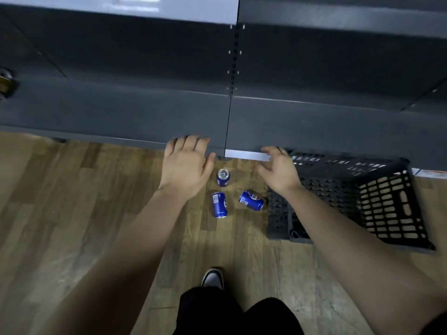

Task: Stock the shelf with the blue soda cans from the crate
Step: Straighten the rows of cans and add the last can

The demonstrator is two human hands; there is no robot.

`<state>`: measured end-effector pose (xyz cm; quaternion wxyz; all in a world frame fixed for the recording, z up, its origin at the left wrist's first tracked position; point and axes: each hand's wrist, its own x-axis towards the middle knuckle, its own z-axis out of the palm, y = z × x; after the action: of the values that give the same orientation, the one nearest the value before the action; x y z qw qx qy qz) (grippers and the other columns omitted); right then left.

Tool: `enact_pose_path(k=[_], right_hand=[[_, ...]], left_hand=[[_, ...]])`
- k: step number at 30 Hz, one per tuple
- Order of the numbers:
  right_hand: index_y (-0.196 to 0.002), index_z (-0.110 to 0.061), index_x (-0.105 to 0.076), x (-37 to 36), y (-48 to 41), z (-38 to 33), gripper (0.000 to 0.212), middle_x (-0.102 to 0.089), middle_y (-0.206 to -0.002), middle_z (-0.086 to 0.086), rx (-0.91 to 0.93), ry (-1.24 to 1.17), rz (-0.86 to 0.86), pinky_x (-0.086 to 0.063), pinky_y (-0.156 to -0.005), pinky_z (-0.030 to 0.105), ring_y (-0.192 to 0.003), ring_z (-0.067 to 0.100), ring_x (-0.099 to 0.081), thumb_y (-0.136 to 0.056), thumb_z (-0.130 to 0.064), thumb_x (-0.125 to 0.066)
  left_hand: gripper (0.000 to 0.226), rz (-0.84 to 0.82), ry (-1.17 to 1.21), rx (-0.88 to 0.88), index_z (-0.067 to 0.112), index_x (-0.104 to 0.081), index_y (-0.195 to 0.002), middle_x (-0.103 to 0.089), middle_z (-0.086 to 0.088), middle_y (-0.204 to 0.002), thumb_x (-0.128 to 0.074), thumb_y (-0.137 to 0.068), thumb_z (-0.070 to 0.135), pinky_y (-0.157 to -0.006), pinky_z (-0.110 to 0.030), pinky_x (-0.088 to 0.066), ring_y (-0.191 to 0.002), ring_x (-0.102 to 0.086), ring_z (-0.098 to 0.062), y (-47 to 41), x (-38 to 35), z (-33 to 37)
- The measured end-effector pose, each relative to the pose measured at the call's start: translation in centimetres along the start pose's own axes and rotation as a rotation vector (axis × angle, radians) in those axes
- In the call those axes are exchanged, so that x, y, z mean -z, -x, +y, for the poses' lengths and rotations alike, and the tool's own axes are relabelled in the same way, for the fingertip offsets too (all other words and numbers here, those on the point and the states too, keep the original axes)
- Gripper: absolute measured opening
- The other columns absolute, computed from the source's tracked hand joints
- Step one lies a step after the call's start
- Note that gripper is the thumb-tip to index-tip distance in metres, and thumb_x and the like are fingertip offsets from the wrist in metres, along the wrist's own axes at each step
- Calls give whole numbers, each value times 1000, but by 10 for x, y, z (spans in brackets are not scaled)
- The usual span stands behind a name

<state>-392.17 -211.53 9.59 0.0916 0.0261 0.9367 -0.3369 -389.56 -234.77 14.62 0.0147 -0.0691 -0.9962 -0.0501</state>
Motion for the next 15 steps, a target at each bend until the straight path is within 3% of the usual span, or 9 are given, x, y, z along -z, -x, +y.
enact_pose_path(k=[3,8,15], right_hand=[[-129,-13,-55,-59,-15,50,42,-55,-126,10,-11,34,-8,-46,-93,32,-104,26,-60,-89,-26,-62],[-133,-12,-53,-143,-33,128,47,-53,-130,13,-32,62,-33,-46,-100,39,-117,30,-55,-87,-22,-62],[-135,-15,-50,-226,-54,209,50,-50,-135,10,-96,88,-22,-42,-101,31,-122,25,-51,-89,-29,-63]], left_hand=[[51,-3,5,-3,14,-54,-126,-57,-8,-127,-26,-95,41,-103,-44,-29,-115,-50,-30,4,-75,-8],[59,-18,7,-25,14,-55,-126,-56,-8,-127,-19,-91,46,-101,-44,-28,-116,-48,-31,9,-188,-16],[57,-31,8,-43,13,-57,-122,-57,-7,-126,-21,-91,45,-102,-40,-24,-116,-50,-29,7,-299,-12]])
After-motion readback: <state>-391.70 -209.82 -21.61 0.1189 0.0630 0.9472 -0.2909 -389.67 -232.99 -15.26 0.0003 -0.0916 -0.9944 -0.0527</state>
